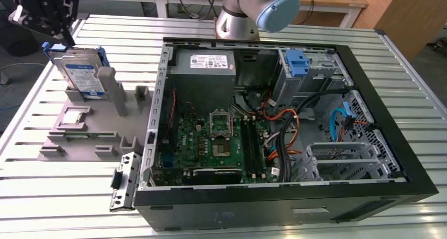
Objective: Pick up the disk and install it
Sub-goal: 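Pick up the disk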
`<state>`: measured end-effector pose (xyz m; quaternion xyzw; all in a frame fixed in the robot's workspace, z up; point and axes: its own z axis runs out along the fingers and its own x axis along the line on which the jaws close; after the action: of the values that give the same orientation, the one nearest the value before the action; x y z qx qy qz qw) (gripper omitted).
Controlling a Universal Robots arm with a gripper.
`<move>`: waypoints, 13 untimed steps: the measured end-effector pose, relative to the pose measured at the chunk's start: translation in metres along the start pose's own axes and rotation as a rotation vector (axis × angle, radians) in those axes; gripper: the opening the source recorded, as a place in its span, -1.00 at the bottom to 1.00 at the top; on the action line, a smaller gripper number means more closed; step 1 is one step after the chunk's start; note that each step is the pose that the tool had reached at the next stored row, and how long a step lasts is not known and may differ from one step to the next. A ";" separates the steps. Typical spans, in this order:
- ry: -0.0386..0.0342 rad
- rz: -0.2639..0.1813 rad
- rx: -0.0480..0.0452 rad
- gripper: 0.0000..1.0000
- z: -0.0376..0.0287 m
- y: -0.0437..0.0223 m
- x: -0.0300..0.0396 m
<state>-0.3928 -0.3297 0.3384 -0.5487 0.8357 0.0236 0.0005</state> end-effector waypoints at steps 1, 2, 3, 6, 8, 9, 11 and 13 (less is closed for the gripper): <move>0.0007 -0.017 -0.0005 -0.80 0.0001 0.0000 0.0000; 0.0014 -0.035 -0.0010 -0.80 0.0003 0.0000 0.0000; 0.0021 -0.053 -0.0015 -0.80 0.0004 0.0000 0.0000; 0.0039 -0.100 -0.0027 -0.80 0.0008 0.0000 0.0000; 0.0051 -0.132 -0.0036 -0.80 0.0012 0.0000 0.0000; 0.0058 -0.148 -0.0040 -0.80 0.0014 -0.0001 0.0000; 0.0071 -0.181 -0.0049 -0.80 0.0018 -0.0001 0.0001; 0.0080 -0.205 -0.0056 -0.80 0.0020 -0.0001 0.0001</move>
<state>-0.3929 -0.3297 0.3364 -0.6315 0.7750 0.0236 -0.0020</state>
